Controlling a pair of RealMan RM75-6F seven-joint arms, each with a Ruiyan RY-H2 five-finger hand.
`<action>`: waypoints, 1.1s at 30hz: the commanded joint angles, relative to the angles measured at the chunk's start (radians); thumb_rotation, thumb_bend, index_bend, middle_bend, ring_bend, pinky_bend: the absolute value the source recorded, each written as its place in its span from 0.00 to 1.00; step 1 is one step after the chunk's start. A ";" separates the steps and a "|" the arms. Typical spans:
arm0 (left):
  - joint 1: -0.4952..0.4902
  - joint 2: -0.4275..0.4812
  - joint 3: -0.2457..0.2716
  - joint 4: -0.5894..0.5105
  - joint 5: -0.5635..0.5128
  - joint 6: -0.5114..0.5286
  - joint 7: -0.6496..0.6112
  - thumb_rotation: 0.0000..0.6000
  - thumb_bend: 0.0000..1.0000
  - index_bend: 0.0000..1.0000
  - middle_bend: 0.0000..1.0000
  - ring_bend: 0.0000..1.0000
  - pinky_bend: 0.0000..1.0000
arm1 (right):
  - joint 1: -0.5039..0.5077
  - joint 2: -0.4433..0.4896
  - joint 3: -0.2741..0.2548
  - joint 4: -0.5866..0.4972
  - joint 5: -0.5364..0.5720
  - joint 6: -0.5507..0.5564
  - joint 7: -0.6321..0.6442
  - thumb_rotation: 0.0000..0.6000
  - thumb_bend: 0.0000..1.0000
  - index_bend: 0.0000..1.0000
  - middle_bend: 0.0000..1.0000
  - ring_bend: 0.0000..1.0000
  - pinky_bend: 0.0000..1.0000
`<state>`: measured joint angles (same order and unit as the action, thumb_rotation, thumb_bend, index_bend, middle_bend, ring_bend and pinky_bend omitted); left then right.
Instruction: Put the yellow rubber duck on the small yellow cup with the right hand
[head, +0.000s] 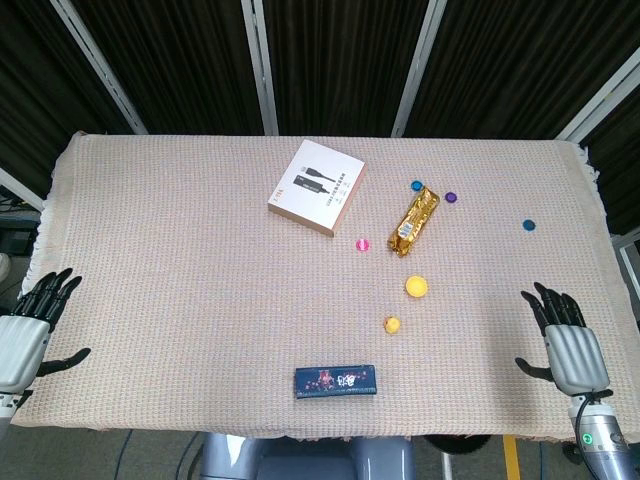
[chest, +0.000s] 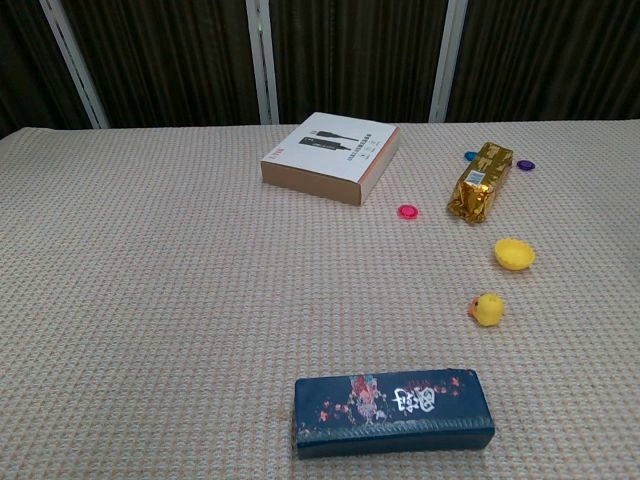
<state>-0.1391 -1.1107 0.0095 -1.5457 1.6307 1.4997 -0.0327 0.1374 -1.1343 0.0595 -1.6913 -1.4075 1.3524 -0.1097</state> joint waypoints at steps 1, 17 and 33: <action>0.000 0.000 0.000 0.000 0.000 0.000 0.000 1.00 0.00 0.00 0.00 0.00 0.21 | 0.000 0.000 0.000 0.000 0.000 0.000 0.000 1.00 0.08 0.09 0.00 0.00 0.00; -0.004 0.000 0.002 -0.001 -0.005 -0.014 -0.006 1.00 0.00 0.00 0.00 0.00 0.21 | 0.003 -0.001 0.000 0.003 -0.001 -0.005 0.001 1.00 0.08 0.10 0.00 0.00 0.00; 0.001 0.004 0.003 -0.005 -0.005 -0.006 -0.005 1.00 0.00 0.00 0.00 0.00 0.21 | -0.008 -0.017 0.015 0.000 0.003 0.039 -0.019 1.00 0.09 0.14 0.00 0.00 0.00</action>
<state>-0.1381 -1.1071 0.0121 -1.5510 1.6258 1.4933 -0.0380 0.1315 -1.1472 0.0707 -1.6906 -1.4060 1.3842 -0.1234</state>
